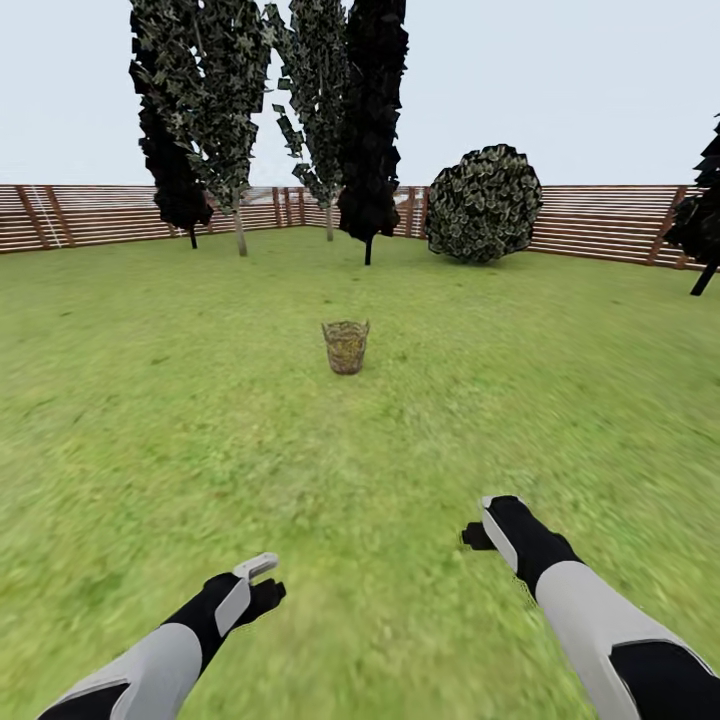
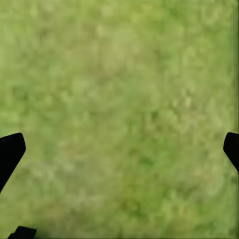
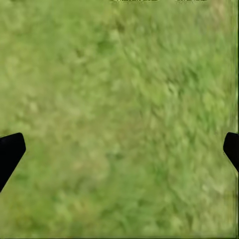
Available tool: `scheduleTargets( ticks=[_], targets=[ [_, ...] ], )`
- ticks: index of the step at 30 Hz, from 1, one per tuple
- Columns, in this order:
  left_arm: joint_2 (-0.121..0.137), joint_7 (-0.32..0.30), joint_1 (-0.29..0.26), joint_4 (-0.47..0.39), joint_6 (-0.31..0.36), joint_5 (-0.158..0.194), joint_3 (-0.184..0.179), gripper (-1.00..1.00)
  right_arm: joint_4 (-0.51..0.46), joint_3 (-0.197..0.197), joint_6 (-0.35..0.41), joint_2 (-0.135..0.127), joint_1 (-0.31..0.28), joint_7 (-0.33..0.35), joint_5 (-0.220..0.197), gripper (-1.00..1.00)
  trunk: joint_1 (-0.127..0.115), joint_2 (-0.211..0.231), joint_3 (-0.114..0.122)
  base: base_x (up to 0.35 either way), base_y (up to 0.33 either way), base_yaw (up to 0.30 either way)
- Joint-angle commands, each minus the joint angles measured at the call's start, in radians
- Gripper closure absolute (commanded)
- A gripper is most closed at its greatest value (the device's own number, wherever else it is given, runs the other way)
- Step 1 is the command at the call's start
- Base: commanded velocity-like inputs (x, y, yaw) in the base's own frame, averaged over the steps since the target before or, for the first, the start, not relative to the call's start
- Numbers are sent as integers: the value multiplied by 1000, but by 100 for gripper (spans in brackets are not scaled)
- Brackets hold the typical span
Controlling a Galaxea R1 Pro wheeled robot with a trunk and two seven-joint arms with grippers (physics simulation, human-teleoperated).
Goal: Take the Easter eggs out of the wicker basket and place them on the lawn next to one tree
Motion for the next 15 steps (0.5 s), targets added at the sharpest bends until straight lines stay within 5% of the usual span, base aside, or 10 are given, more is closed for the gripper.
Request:
scheduleTargets(
  ticks=[1, 15],
  targets=[
    [-2, 7, 0, -1, 1, 10, 0, -100, 0, 8, 6, -9, -1, -7, -13, -100, 1, 0, -1, 341, 0, 0],
    [-1, 7, 0, 0, -48, 10, -1, -100, 2, 13, 12, -16, -1, -10, -8, -100, 1, 0, -1, 340, 0, 0]
  ],
)
